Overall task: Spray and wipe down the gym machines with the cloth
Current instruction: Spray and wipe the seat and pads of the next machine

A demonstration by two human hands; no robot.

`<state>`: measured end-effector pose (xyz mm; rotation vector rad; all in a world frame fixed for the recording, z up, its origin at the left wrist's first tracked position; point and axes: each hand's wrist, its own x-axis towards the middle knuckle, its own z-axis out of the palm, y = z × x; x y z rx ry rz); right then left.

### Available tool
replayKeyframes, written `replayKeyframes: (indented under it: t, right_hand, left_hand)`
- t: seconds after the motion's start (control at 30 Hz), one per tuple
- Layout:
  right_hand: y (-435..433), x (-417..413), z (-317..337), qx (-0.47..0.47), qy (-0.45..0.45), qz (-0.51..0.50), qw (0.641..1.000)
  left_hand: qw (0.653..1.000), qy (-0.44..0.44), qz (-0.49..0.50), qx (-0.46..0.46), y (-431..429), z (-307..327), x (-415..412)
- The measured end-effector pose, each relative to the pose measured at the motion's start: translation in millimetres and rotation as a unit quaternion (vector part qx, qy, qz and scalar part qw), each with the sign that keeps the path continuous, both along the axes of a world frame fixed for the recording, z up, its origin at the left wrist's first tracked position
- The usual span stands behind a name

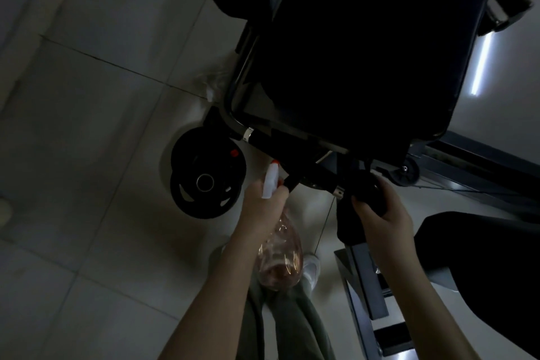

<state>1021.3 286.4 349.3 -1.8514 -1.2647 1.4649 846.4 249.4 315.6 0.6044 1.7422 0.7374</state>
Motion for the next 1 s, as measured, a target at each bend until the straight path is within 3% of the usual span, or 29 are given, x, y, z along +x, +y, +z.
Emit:
replayKeyframes:
  t: [0.17,0.27,0.47,0.63,0.67,0.73,0.83,0.9,0.93,0.97,1.0]
  right_hand:
    - [3,-11,2,0.058,-0.083,0.074,0.992]
    - [10,-23,2,0.145,-0.175,0.156,0.961]
    - [30,-85,-25,0.309,-0.316,0.336,0.832]
    - [46,-122,-58,0.28,-0.432,0.49,0.704]
    - [48,-129,-60,0.268,-0.43,0.509,0.696]
    - [55,-133,-62,0.264,-0.451,0.524,0.673]
    - [57,-139,-67,0.258,-0.54,0.547,0.586]
    - [56,-147,-68,0.245,-0.574,0.554,0.552]
    - [58,-149,-64,0.236,-0.573,0.558,0.552]
    - [62,-152,-60,0.214,-0.559,0.549,0.583]
    - [66,-154,-55,0.194,-0.515,0.535,0.64]
  left_hand:
    - [1.0,0.015,0.006,0.014,2,-2,-13]
    - [1.0,-0.003,0.02,0.015,0,-3,-19]
    - [0.995,-0.012,0.1,0.012,-6,-3,-36]
    - [0.992,-0.008,0.128,-0.005,-14,-9,-50]
    - [0.991,-0.012,0.132,-0.006,-15,-11,-54]
    - [0.99,-0.023,0.139,-0.004,-18,-13,-59]
    - [0.994,-0.018,0.108,0.005,-22,-13,-62]
    - [0.995,-0.02,0.098,-0.002,-25,-12,-62]
    - [0.995,-0.022,0.097,-0.009,-26,-11,-61]
    - [0.995,-0.03,0.098,-0.013,-27,-10,-61]
    - [0.994,-0.041,0.104,-0.016,-28,-9,-60]
